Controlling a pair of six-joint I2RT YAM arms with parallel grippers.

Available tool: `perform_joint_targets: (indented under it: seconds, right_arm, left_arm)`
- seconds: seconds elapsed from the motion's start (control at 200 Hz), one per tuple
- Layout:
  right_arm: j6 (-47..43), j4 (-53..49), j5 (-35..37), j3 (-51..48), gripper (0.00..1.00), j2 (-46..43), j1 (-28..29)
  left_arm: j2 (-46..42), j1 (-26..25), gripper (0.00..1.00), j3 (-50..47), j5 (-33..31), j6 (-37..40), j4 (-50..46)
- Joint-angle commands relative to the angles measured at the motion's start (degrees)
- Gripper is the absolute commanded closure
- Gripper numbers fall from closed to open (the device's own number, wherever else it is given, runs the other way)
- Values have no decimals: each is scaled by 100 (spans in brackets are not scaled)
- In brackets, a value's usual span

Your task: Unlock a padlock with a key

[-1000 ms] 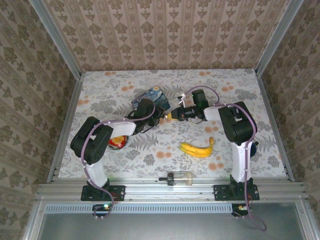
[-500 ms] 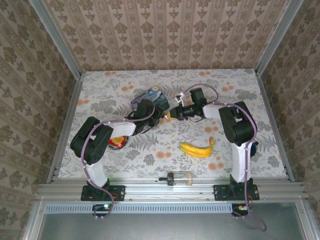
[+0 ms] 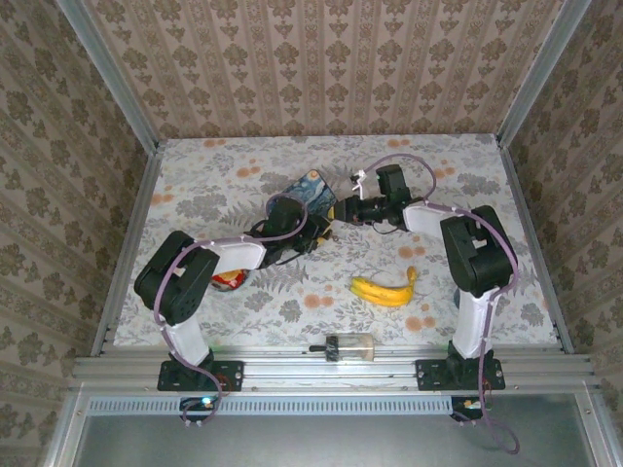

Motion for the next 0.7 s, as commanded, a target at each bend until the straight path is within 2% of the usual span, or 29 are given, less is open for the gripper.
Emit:
perform_joint_targets:
  seconds: [0.0,0.17,0.44,0.69]
  right_arm:
    - [-163,218,440,-174,73,-434,25]
    - [-160,64,647,-573,72,-808,25]
    - [184,525,724,-1549,70,-1368,59]
    - [269,516,1475,-2337,72,-2114,305]
  left_arm:
    - [-9,-115,100,-249,848,-215,-606]
    - [-27,-60,100,-286,786,-195,-662]
    - [78,3,100,-201,726,-141,-735]
    - [224,-6,100,-128,764,-133,-638]
